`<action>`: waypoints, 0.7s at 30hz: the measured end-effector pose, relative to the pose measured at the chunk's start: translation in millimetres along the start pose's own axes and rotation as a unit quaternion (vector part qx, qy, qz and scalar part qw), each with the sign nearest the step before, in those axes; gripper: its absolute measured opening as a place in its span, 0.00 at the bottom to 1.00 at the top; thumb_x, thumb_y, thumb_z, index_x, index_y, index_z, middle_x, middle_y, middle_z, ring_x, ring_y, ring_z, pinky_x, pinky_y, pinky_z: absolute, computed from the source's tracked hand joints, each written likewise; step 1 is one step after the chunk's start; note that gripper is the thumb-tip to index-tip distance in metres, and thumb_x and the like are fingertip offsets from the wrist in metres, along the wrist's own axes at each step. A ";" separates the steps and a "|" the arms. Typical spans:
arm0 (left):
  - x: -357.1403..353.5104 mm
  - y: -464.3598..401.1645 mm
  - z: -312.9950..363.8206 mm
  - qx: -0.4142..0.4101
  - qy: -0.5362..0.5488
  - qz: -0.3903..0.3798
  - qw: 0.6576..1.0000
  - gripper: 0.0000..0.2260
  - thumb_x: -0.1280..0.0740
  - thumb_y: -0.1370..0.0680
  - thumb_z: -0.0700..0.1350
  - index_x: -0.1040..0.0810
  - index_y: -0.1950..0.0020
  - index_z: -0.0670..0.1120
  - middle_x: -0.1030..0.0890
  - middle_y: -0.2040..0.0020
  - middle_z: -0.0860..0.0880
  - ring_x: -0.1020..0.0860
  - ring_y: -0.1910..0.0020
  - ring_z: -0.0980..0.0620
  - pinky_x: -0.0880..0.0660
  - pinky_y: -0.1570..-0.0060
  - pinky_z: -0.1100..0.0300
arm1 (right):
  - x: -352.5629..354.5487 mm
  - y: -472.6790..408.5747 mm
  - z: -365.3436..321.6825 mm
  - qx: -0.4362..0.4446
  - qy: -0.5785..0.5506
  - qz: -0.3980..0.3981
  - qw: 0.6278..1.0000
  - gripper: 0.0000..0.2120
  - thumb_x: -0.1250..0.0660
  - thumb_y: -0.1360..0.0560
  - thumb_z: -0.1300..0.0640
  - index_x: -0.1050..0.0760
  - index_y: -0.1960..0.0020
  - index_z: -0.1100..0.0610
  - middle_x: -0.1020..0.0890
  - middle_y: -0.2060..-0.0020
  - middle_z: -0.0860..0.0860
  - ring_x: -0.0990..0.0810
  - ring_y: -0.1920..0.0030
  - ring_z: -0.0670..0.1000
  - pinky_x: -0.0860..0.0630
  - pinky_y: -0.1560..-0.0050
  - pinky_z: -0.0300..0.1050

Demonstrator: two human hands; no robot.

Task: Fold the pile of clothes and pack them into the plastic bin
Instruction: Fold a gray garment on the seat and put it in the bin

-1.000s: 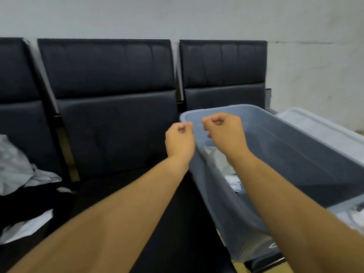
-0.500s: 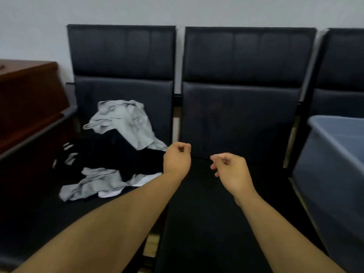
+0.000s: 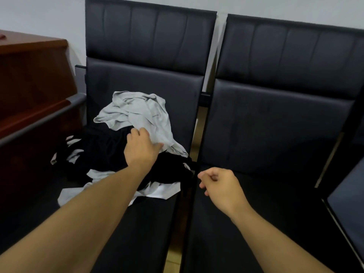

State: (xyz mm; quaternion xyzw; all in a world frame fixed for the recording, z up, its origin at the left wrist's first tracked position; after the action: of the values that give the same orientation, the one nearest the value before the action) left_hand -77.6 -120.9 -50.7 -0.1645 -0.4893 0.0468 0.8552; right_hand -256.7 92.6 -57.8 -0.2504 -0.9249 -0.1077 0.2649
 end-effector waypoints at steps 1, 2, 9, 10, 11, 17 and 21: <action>-2.7 -1.2 10.8 -0.053 -0.057 0.030 0.996 0.26 0.27 0.28 0.62 0.26 0.42 0.45 0.27 0.44 0.45 0.28 0.44 0.45 0.27 0.48 0.51 | -0.6 -1.2 2.5 -0.002 0.007 -0.002 1.000 0.08 0.35 0.19 0.51 0.18 0.52 0.47 0.15 0.62 0.45 0.17 0.61 0.47 0.19 0.55 0.45; -8.5 -1.9 20.5 -0.100 -0.110 0.050 0.988 0.26 0.28 0.29 0.64 0.26 0.43 0.45 0.27 0.45 0.45 0.28 0.45 0.45 0.28 0.47 0.52 | -1.1 -2.5 5.1 -0.006 0.013 -0.004 1.000 0.08 0.35 0.19 0.50 0.18 0.53 0.46 0.15 0.62 0.44 0.16 0.61 0.47 0.19 0.54 0.46; -35.9 -13.2 10.4 -0.126 -0.177 0.036 0.976 0.07 0.35 0.22 0.43 0.24 0.47 0.42 0.26 0.48 0.44 0.28 0.46 0.43 0.32 0.46 0.53 | -5.3 -11.7 17.8 -0.013 0.047 -0.015 0.999 0.08 0.36 0.19 0.51 0.19 0.53 0.44 0.15 0.61 0.44 0.17 0.60 0.44 0.19 0.53 0.43; -33.4 -13.2 7.6 -0.128 -0.148 0.039 0.980 0.06 0.36 0.21 0.42 0.22 0.48 0.42 0.25 0.49 0.43 0.28 0.47 0.43 0.32 0.47 0.52 | -6.5 -12.5 18.6 -0.016 0.044 -0.017 0.999 0.08 0.36 0.19 0.51 0.19 0.52 0.44 0.15 0.61 0.44 0.17 0.60 0.44 0.19 0.52 0.43; -28.6 -12.2 5.1 -0.126 -0.107 0.045 0.985 0.06 0.36 0.20 0.43 0.21 0.49 0.42 0.25 0.49 0.44 0.27 0.48 0.43 0.31 0.48 0.52 | -8.0 -12.8 19.1 -0.019 0.038 -0.020 0.999 0.08 0.36 0.19 0.51 0.19 0.52 0.45 0.15 0.61 0.44 0.16 0.60 0.45 0.19 0.53 0.43; -7.5 32.3 37.6 -0.081 0.306 -0.034 0.948 0.03 0.32 0.19 0.44 0.20 0.52 0.48 0.20 0.52 0.52 0.21 0.52 0.54 0.25 0.47 0.57 | -22.5 -4.7 9.5 -0.058 -0.122 -0.041 0.990 0.07 0.36 0.17 0.51 0.19 0.47 0.49 0.14 0.53 0.47 0.16 0.52 0.46 0.18 0.47 0.44; -7.0 106.2 92.3 -0.068 0.432 -0.157 0.885 0.04 0.32 0.20 0.42 0.18 0.53 0.49 0.16 0.56 0.53 0.17 0.54 0.56 0.20 0.48 0.54 | -26.9 8.3 9.5 -0.156 -0.368 -0.077 0.913 0.16 0.32 0.21 0.42 0.19 0.40 0.50 0.15 0.44 0.51 0.17 0.42 0.53 0.22 0.36 0.55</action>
State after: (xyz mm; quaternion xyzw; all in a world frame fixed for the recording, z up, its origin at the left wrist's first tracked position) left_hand -151.3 -0.8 -48.1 -0.1475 -0.0926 -0.1969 0.9648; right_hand -236.8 91.8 -79.8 -0.2382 -0.9449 -0.1708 -0.1460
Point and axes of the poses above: each hand's wrist, its own y-axis away from the middle knuckle, its own x-axis out of the back of the hand, z = x × y, the point moved 9 cm from there along -y, towards the middle knuckle
